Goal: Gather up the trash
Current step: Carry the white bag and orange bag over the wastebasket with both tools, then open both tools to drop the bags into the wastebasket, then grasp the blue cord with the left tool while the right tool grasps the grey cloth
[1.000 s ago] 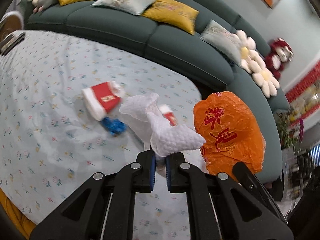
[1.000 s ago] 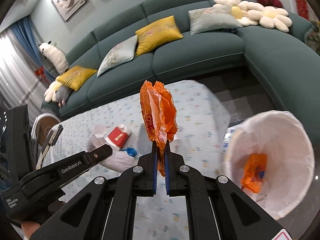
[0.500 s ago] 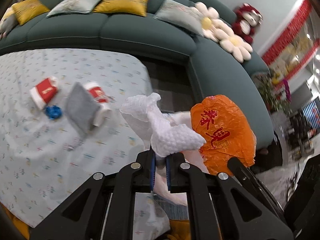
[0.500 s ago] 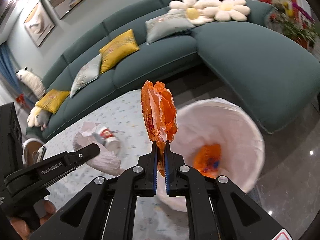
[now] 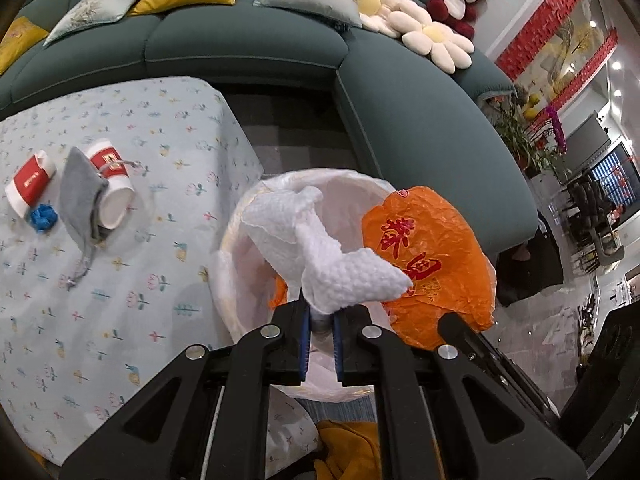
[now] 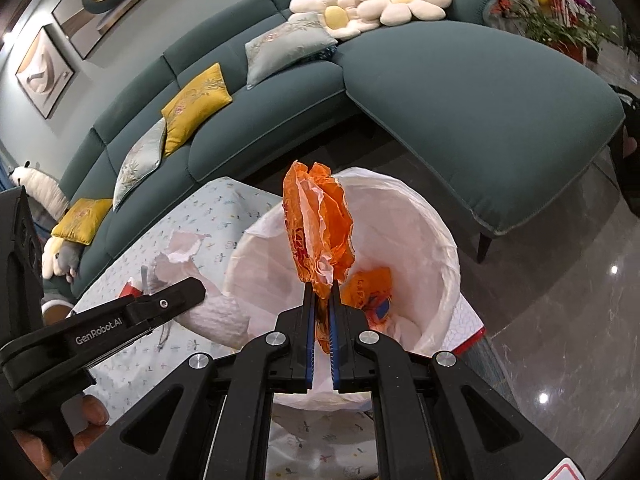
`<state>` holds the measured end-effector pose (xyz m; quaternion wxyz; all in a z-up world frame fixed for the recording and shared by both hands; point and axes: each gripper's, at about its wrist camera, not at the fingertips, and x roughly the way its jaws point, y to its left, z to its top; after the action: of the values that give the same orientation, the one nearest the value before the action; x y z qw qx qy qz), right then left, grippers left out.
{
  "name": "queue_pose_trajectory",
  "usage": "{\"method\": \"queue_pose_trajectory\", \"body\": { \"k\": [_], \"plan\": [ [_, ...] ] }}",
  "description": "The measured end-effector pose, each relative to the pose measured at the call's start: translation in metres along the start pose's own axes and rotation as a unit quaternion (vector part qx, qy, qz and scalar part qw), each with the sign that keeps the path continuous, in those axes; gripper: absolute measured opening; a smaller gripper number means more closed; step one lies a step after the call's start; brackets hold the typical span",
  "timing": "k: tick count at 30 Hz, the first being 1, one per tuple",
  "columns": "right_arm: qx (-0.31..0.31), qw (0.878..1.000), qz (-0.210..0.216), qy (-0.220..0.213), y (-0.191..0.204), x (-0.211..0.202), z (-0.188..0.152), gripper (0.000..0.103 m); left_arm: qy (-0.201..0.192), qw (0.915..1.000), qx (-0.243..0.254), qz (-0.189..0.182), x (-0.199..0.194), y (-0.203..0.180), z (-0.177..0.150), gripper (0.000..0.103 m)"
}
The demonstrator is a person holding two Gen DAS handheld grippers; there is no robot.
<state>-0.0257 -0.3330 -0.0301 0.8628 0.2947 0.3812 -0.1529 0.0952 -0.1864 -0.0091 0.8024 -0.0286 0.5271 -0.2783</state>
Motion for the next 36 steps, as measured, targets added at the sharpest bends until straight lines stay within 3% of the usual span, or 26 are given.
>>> {"method": "queue_pose_trajectory", "body": {
  "k": [4,8,9,22,36],
  "plan": [
    [0.004,1.0,-0.001,0.005,-0.004,0.005,-0.003,0.006,0.006,1.0,0.003,0.0,0.008,-0.002,-0.003,0.013],
    [0.007,1.0,-0.002,0.01,-0.005,0.01,-0.003,0.007,0.001,0.9999,-0.006,0.012,0.008,0.0,-0.005,0.052],
    [0.008,1.0,-0.001,0.011,-0.005,0.011,-0.003,0.008,-0.003,0.9998,-0.008,0.016,0.007,0.001,-0.006,0.054],
    [0.004,1.0,-0.001,0.013,0.006,0.014,-0.004,0.016,-0.007,0.9994,-0.022,0.026,0.0,0.019,-0.006,0.056],
    [-0.041,0.999,0.002,0.012,0.049,0.006,-0.008,0.026,-0.041,0.9961,-0.05,0.06,-0.031,0.061,-0.004,0.056]
  ]
}}
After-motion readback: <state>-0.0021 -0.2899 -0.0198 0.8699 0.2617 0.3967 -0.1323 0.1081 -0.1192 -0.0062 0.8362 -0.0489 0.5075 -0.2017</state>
